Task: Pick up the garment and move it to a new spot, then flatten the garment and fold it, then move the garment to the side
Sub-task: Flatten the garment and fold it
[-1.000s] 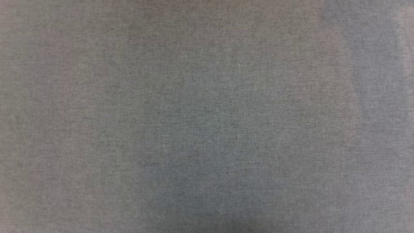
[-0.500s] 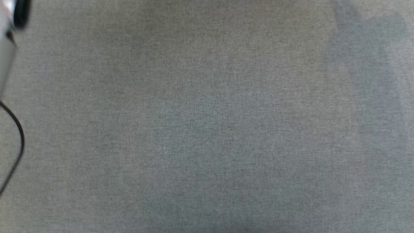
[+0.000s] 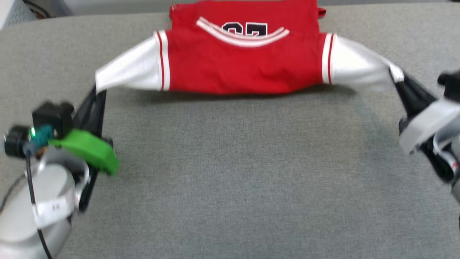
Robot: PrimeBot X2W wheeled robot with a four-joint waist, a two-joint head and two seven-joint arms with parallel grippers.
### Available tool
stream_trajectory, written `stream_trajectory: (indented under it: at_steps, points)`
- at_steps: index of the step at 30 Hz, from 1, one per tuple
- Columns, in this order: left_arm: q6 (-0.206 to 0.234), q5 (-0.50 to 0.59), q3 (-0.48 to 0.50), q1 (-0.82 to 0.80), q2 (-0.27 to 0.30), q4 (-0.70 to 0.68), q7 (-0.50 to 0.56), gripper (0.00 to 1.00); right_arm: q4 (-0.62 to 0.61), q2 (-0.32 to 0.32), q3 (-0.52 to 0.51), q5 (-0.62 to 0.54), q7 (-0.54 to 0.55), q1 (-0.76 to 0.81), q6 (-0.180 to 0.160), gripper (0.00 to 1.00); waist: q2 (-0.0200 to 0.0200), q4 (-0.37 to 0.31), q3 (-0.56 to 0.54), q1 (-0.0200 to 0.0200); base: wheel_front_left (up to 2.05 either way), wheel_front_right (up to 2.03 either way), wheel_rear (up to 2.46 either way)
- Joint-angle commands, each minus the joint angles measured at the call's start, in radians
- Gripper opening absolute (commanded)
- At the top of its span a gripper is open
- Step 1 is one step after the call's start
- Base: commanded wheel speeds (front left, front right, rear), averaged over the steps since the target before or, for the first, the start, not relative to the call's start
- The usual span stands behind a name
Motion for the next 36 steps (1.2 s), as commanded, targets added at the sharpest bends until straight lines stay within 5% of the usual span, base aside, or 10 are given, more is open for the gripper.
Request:
stream_trajectory:
  at_steps: [1, 18, 32, 33, 34, 35, 36]
  points:
    - [0.013, -0.004, 0.013, 0.059, 0.005, -0.008, -0.006, 0.0, -0.004, 0.007, -0.012, 0.01, -0.008, 0.056, 0.0, 0.0, 0.0, -0.004, -0.086, 0.0001, 0.0, 0.0, 0.0]
    - [0.067, -0.042, 0.14, 0.583, -0.096, -0.037, -0.006, 0.0, -0.013, 0.047, -0.19, -0.003, -0.013, 0.596, 0.0, 0.0, 0.0, -0.003, -0.237, 0.0001, 0.0, 0.0, 0.0]
    - [0.0, 0.028, 0.219, 0.679, -0.202, 0.025, -0.006, 0.0, -0.063, 0.092, -0.365, -0.057, 0.017, 0.791, 0.0, 0.0, 0.0, 0.028, -0.264, 0.0001, 0.0, 0.0, 0.0]
    - [-0.004, 0.036, 0.226, 0.676, -0.208, 0.025, -0.006, 0.0, -0.073, 0.097, -0.38, -0.066, 0.021, 0.792, 0.0, 0.13, 0.0, 0.028, -0.263, 0.0001, 0.0, 0.0, 0.0]
    - [-0.009, 0.043, 0.23, 0.674, -0.212, 0.025, -0.006, 0.0, -0.081, 0.102, -0.392, -0.073, 0.025, 0.791, 0.0, 0.4, 0.0, 0.029, -0.261, 0.0001, 0.0, 0.0, 0.0]
    - [-0.014, 0.051, 0.233, 0.671, -0.217, 0.024, -0.006, 0.0, -0.092, 0.107, -0.405, -0.083, 0.03, 0.788, 0.0, 1.0, 0.0, 0.029, -0.259, 0.0001, 0.0, 0.0, 0.0]
    - [-0.018, 0.06, 0.235, 0.667, -0.221, 0.022, -0.006, 0.0, -0.104, 0.111, -0.419, -0.092, 0.033, 0.784, 0.0, 1.0, 0.0, 0.03, -0.255, 0.0001, 0.0, 0.0, 0.0]
